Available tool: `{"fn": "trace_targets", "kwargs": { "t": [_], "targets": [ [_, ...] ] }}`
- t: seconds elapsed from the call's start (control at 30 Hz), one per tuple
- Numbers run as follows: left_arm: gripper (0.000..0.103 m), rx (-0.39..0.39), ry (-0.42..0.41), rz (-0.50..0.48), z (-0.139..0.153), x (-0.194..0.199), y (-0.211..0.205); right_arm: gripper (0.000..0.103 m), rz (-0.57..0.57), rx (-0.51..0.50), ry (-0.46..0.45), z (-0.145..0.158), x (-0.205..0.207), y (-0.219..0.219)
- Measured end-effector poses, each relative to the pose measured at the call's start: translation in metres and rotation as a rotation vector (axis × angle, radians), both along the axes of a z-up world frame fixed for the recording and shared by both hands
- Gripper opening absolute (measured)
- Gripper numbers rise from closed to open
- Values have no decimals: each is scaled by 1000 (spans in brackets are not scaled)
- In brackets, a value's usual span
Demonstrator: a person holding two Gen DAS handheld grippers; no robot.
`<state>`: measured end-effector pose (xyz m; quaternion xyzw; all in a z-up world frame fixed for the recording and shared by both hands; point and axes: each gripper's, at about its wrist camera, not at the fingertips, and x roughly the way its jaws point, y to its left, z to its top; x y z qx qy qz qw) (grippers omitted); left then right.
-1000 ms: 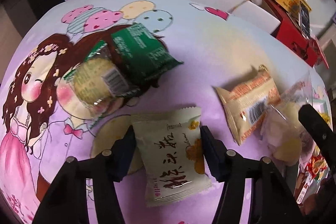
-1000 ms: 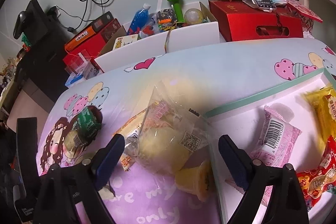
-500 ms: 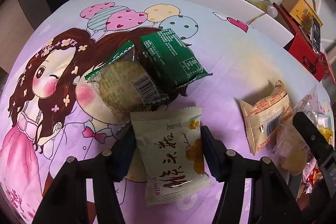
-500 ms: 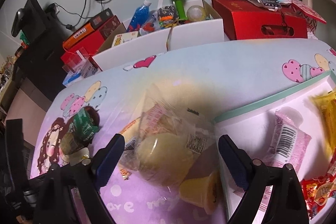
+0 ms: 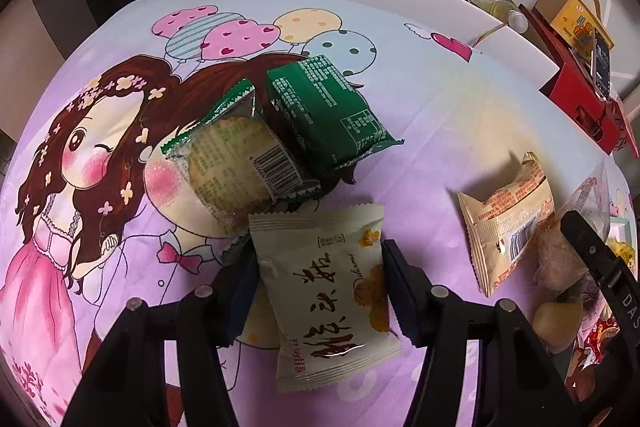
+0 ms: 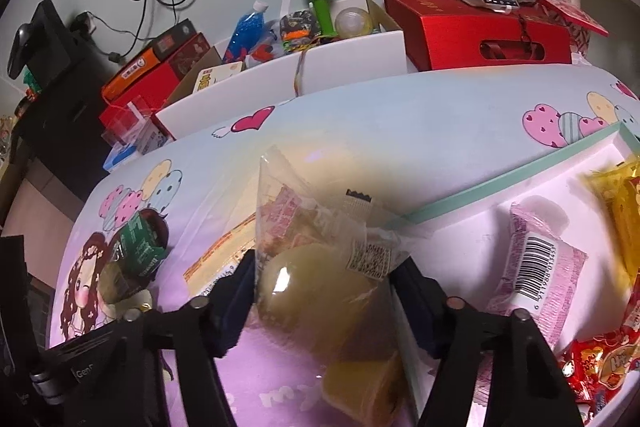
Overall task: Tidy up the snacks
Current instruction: 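Grasp white text-printed pack with left while right grasps clear bun bag, then lift the white pack with left while right lifts the bun bag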
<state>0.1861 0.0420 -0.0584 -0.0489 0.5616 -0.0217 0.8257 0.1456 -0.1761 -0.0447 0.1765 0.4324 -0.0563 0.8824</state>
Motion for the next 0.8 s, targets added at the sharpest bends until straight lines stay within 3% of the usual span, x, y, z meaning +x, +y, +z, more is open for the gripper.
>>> {"fn": "trace_targets", "kwargs": {
  "t": [0.8],
  "targets": [
    [59,-38,-31,-22,11,-6,3,54,27,-28,-29,15,-19,4]
  ]
}}
